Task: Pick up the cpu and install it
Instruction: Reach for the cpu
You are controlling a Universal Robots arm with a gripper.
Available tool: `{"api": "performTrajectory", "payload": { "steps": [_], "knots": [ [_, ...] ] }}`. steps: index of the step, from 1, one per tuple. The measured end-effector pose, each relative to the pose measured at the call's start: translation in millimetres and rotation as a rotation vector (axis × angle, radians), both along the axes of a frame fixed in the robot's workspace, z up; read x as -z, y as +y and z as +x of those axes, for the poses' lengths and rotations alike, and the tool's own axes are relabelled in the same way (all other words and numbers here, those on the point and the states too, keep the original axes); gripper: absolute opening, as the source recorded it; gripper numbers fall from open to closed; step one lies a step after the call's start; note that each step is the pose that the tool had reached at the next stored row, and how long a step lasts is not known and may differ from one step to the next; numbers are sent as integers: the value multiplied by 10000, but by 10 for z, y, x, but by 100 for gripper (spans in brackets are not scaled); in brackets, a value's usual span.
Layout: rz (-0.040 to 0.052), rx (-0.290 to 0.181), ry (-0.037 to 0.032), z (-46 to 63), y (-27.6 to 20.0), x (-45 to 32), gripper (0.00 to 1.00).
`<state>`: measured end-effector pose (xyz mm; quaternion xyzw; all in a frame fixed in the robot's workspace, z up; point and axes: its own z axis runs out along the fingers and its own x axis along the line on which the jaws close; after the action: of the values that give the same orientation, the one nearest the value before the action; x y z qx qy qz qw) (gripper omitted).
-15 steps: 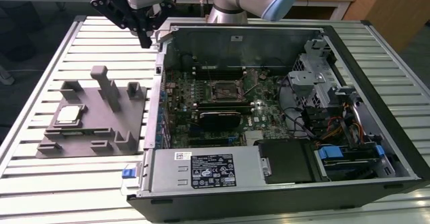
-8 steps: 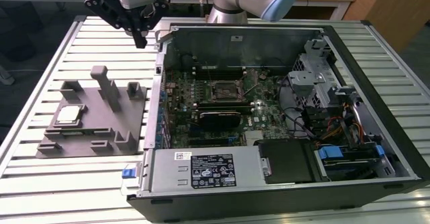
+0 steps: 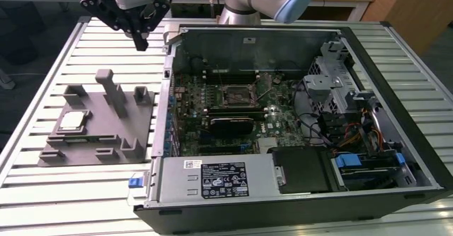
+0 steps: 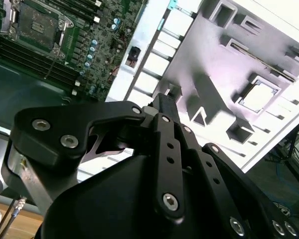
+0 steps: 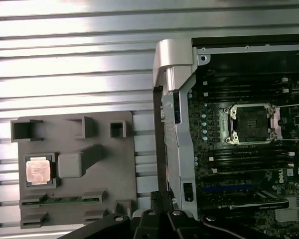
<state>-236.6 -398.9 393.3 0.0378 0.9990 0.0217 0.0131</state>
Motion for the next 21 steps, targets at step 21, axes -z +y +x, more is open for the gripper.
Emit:
{"api": "performTrajectory", "payload": {
  "steps": [21],
  "knots": [
    [0, 1, -1, -369, 0, 0, 11]
  ]
}}
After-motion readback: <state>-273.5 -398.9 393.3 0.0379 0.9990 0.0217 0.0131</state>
